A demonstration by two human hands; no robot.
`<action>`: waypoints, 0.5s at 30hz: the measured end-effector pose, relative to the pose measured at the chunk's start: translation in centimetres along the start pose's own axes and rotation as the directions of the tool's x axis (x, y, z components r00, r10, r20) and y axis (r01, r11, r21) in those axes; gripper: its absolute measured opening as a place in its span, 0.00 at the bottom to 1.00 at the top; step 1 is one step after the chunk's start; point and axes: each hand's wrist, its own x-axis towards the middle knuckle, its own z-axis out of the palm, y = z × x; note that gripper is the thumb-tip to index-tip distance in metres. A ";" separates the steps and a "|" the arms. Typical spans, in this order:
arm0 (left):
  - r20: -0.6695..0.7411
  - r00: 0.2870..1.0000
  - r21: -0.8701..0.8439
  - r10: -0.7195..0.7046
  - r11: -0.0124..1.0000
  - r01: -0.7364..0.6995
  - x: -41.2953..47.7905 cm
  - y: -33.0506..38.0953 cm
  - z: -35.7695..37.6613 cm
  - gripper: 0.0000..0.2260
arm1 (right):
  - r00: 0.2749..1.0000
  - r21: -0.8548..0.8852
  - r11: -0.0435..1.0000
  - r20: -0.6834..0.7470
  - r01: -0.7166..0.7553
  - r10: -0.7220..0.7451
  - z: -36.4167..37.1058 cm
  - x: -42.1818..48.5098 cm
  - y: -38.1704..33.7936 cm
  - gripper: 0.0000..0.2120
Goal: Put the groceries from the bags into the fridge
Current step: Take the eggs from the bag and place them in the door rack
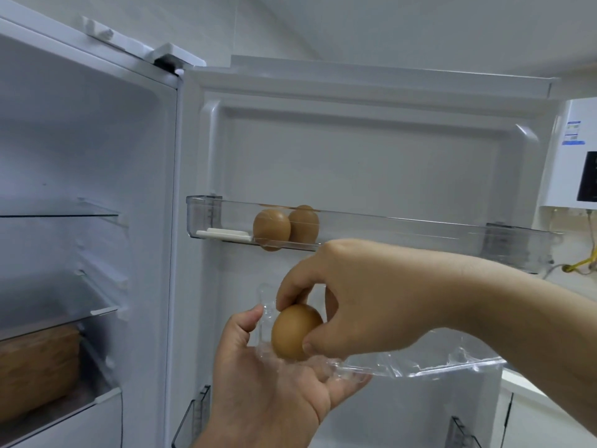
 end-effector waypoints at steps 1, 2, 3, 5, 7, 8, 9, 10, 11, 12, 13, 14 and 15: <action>-0.024 1.000 -0.001 0.008 1.000 -0.008 0.0 0.0 0.2 0.23 | 0.999 0.028 1.000 -0.033 0.006 -0.005 -0.5 -0.4 -0.1 0.13; -0.049 0.999 0.000 0.011 1.000 -0.011 0.1 0.1 0.3 0.26 | 0.998 0.053 0.998 -0.070 0.015 -0.012 -1.3 -0.8 -0.3 0.12; -0.076 0.997 0.001 0.005 1.000 -0.005 0.1 0.1 0.3 0.30 | 0.994 0.075 0.997 -0.107 0.028 -0.020 -2.3 -1.2 -0.4 0.12; -0.102 0.995 -0.020 -0.023 1.000 0.021 0.1 0.2 0.2 0.35 | 0.981 0.120 0.992 -0.190 0.050 -0.027 -5.0 -1.9 -0.4 0.13; -0.088 0.995 -0.033 -0.040 0.999 0.037 0.2 0.3 0.1 0.34 | 0.955 0.164 0.985 -0.297 0.060 -0.009 -7.7 -2.5 -0.1 0.15; -0.095 0.995 -0.045 -0.041 0.998 0.037 0.2 0.3 0.0 0.33 | 0.937 0.179 0.982 -0.351 0.060 0.006 -8.9 -2.6 0.2 0.15; -0.104 0.994 -0.053 -0.042 0.998 0.037 0.3 0.3 0.0 0.32 | 0.917 0.185 0.981 -0.398 0.059 0.020 -9.9 -2.6 0.5 0.15; -0.095 0.994 -0.066 -0.047 0.997 0.041 0.4 0.3 0.1 0.31 | 0.901 0.184 0.982 -0.433 0.049 0.036 -10.7 -2.3 0.9 0.14; -0.086 0.995 -0.070 -0.058 0.996 0.052 0.4 0.3 0.1 0.31 | 0.889 0.181 0.983 -0.453 0.027 0.059 -11.3 -1.9 1.3 0.13; -0.073 0.995 -0.080 -0.065 0.995 0.059 0.5 0.4 0.1 0.32 | 0.885 0.176 0.984 -0.456 -0.010 0.091 -11.6 -1.4 1.8 0.12; -0.054 0.995 -0.071 -0.081 0.994 0.077 0.6 0.5 -0.1 0.33 | 0.891 0.166 0.985 -0.438 -0.054 0.122 -11.8 -0.8 2.2 0.10; -0.039 0.993 -0.060 -0.108 0.993 0.106 0.6 0.5 -0.3 0.34 | 0.904 0.152 0.984 -0.401 -0.095 0.149 -11.7 -0.1 2.6 0.09; -0.047 0.991 -0.035 -0.127 0.992 0.125 0.6 0.5 -0.3 0.35 | 0.921 0.137 0.982 -0.352 -0.129 0.170 -11.5 0.5 3.1 0.09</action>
